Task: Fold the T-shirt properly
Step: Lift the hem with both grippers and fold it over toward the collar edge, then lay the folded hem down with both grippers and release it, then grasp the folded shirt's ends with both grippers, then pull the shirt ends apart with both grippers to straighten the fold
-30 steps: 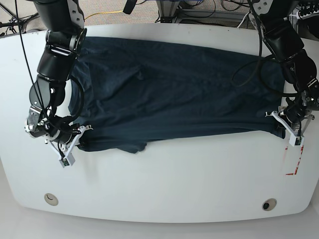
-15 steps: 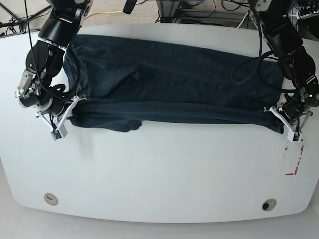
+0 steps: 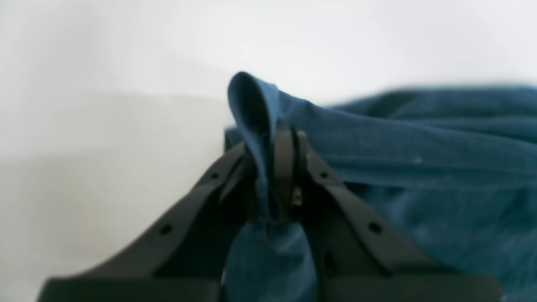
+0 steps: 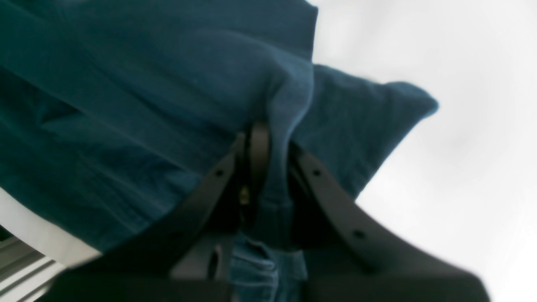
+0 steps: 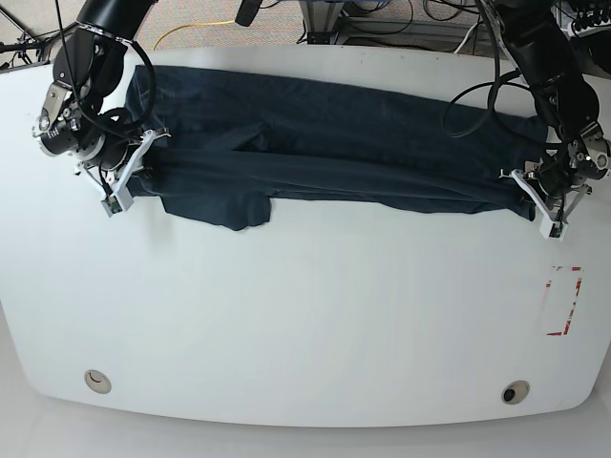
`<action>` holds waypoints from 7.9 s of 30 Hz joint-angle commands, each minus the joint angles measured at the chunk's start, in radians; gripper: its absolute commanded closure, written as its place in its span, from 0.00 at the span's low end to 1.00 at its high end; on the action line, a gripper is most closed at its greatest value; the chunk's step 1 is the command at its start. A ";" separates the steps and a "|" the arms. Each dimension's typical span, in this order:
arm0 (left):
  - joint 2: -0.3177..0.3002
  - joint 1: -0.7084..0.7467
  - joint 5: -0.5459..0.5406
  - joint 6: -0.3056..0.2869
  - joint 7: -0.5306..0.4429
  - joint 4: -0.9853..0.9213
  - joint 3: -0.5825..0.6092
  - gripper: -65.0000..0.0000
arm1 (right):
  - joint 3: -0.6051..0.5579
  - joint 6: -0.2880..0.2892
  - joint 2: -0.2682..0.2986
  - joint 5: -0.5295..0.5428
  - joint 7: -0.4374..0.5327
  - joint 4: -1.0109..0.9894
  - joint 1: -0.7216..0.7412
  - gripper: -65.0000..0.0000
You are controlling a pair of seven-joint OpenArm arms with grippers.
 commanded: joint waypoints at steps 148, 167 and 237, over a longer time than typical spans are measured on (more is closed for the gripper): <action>0.052 0.037 -0.246 -0.023 0.339 0.406 0.184 0.45 | -0.069 -0.001 0.112 -0.296 0.339 -0.674 0.490 0.33; 0.052 0.057 -0.246 -0.023 0.336 0.406 0.186 0.45 | -0.070 -0.001 0.118 -0.296 0.381 -0.832 0.525 0.41; 0.007 0.086 -0.246 -0.023 0.306 0.279 0.182 0.45 | 0.197 -0.001 0.227 0.361 0.226 -0.229 -0.130 0.43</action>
